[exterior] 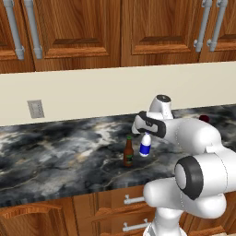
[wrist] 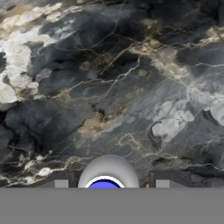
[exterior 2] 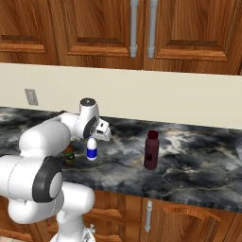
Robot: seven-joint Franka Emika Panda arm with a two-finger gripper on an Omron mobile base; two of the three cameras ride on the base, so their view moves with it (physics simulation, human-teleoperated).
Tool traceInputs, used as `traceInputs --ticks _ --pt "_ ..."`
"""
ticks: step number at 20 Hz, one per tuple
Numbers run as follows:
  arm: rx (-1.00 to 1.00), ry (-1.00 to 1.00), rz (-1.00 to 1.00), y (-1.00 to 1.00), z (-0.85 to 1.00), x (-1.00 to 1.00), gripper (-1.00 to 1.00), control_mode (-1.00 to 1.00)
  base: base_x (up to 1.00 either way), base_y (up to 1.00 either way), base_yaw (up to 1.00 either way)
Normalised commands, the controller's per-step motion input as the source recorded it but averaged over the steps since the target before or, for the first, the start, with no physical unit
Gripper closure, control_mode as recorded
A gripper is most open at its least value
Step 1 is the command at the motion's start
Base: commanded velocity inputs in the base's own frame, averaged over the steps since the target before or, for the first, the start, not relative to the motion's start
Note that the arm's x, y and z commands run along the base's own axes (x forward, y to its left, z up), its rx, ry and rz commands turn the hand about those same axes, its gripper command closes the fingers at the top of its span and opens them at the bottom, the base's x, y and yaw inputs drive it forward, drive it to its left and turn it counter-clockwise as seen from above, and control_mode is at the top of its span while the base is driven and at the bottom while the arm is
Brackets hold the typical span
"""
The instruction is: Place the drinks on the dining counter in a tight cluster.
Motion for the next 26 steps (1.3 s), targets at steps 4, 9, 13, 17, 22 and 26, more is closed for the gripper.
traceInputs --ticks 4,9,13,17,22,26 --pt "0.00 0.00 0.00 0.00 0.00 0.00 1.00 -1.00 0.00 0.00 0.00" --pt "0.00 -0.05 0.00 0.00 0.00 -0.05 1.00 -1.00 0.00 0.00 0.00" --pt "0.00 -0.04 0.00 -0.08 0.18 -0.43 1.00 -1.00 0.00 0.00 0.00" --pt "0.00 -0.05 0.00 -0.25 0.31 -0.49 1.00 -1.00 0.00 0.00 0.00" --pt "0.00 -0.04 0.00 -0.19 0.66 -0.51 1.00 -1.00 0.00 0.00 0.00" --pt "0.00 -0.03 0.01 0.00 0.74 -0.52 1.00 -1.00 0.00 0.00 0.00"
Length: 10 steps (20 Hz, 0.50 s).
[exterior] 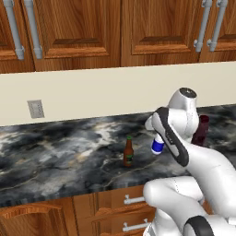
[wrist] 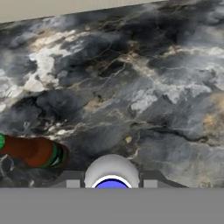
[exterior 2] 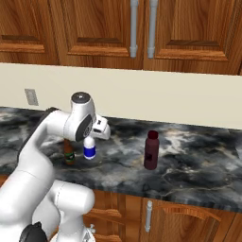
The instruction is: Place the drinks on the dining counter in a tight cluster.
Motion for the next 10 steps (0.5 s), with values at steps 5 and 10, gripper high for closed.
traceInputs --ticks 5,10 --pt "0.00 -0.14 0.10 0.01 0.48 -0.90 1.00 -1.00 0.00 0.00 0.00" --pt "0.00 -0.09 0.06 -0.01 0.67 -0.80 1.00 -1.00 0.00 0.00 0.00"
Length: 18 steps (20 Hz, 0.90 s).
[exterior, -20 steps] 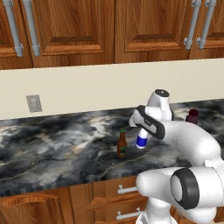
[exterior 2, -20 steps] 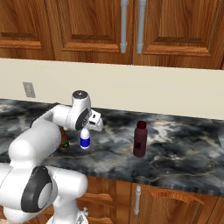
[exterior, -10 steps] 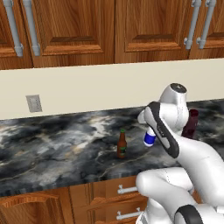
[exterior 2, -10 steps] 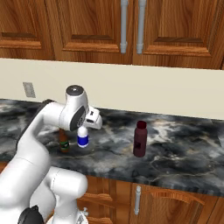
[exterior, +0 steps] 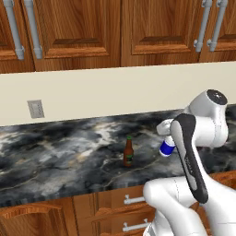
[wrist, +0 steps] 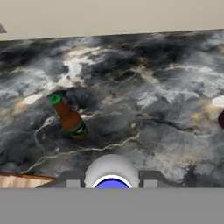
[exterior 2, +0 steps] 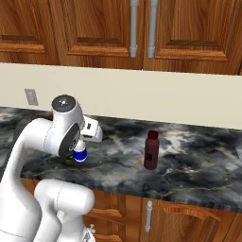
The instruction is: Place the drinks on the dining counter in a tight cluster.
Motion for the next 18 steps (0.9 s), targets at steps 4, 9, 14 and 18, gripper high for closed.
traceInputs --ticks 4,9,14,18 --pt "0.00 0.01 0.00 0.00 0.72 -0.68 1.00 -1.00 0.00 0.00 0.00" --pt "-0.07 0.11 0.00 0.08 0.57 -0.36 1.00 -1.00 0.00 0.00 0.00" --pt "-0.12 0.22 0.00 0.31 0.26 0.00 1.00 -1.00 0.00 0.00 0.00" --pt "-0.02 0.10 0.00 0.00 0.05 0.00 1.00 -1.00 0.00 0.00 0.00"
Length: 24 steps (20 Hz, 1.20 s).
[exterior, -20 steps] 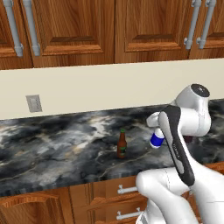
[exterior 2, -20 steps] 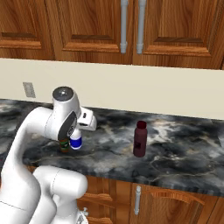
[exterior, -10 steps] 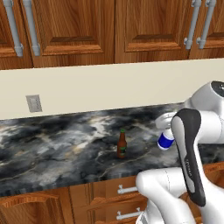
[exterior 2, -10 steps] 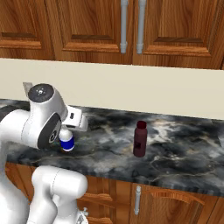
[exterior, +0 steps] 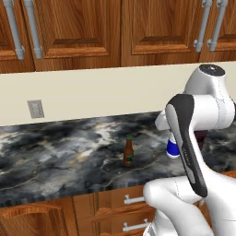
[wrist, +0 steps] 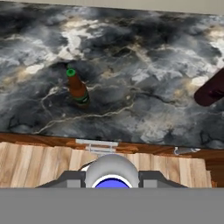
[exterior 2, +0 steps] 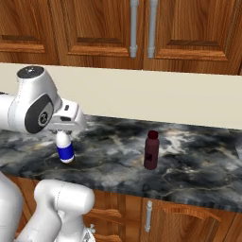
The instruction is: Place the drinks on the dining counter in a tight cluster.
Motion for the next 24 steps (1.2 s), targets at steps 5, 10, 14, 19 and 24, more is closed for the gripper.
traceInputs --ticks 5,10,14,19,24 --pt "-0.01 0.05 0.00 0.01 0.01 0.00 1.00 -1.00 0.00 0.00 0.00" --pt "0.00 0.00 0.00 0.00 0.00 0.00 1.00 1.00 -0.08 -0.01 -0.02" --pt "0.00 0.00 0.00 0.00 0.00 0.00 1.00 1.00 -0.96 -0.10 -0.13" --pt "0.00 0.00 0.00 0.00 0.00 0.00 1.00 1.00 -0.99 0.01 -0.05" --pt "0.00 0.00 0.00 0.00 0.00 0.00 1.00 1.00 -0.09 0.50 0.74"
